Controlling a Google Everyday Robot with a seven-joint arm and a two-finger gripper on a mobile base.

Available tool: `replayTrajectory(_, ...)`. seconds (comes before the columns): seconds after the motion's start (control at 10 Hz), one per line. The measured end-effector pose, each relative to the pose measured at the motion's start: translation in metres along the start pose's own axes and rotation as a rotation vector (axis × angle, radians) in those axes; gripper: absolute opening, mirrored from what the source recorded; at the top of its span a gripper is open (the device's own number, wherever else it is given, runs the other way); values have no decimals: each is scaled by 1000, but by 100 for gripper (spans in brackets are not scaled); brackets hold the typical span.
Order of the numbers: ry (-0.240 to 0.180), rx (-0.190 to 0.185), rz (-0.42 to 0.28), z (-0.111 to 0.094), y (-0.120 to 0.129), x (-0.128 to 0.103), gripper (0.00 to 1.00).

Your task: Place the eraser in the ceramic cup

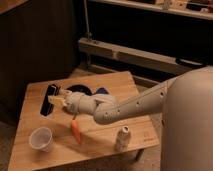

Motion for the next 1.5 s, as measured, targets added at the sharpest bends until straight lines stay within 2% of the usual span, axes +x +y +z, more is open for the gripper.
replayTrajectory(0.5,-41,8,-51,-12,-39,-11,16)
replayTrajectory(0.7,-56,26,-75,-14,-58,-17,16)
replayTrajectory(0.9,-73,39,-87,-12,-68,-20,16)
replayTrajectory(1.1,-95,67,-101,-5,-78,-24,16)
replayTrajectory(1.5,-134,88,-122,0,-89,-28,16)
